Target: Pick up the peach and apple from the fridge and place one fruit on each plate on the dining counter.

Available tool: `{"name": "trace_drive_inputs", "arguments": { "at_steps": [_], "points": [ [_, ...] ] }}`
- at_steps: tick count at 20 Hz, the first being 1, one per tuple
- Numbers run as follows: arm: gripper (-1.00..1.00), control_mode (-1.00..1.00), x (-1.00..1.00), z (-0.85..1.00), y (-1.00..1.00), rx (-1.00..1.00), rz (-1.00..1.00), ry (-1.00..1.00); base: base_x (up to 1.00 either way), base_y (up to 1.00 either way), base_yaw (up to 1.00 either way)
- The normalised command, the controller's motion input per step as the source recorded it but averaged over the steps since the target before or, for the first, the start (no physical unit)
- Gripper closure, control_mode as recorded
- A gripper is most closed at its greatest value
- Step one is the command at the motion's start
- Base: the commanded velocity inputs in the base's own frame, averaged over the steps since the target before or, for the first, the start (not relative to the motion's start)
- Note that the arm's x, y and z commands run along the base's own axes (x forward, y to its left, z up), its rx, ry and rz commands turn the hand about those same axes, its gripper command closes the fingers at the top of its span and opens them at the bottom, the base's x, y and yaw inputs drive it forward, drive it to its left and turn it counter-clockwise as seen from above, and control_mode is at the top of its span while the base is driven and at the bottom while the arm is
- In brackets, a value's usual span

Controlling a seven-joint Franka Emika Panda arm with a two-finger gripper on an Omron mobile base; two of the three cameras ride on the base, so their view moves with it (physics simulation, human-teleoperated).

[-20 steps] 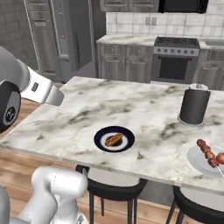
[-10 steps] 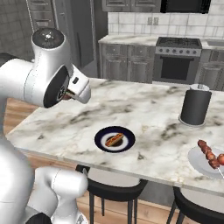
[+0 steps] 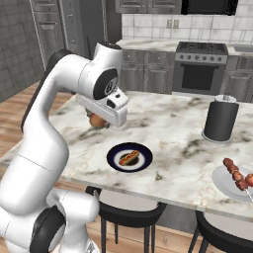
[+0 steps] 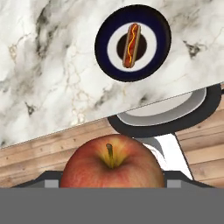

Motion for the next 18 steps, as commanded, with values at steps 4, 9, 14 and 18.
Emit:
{"name": "trace_drive_inputs", "arguments": {
  "at_steps": [4,9,14,18],
  "points": [
    [1.0,-1.0,0.01,-0.82,-0.27,0.0,0.0,0.08,0.0,0.0,0.0],
    [1.0,-1.0,0.11,-0.67,-0.25,0.0,0.0,0.0,0.0,0.0,0.0],
    [1.0,-1.0,0.41,-0.58,-0.28,0.0,0.0,0.08,0.0,0.0,0.0],
    [1.0,-1.0,0.62,-0.47,-0.35,0.0,0.0,0.21,0.0,0.0,0.0]
  ]
}}
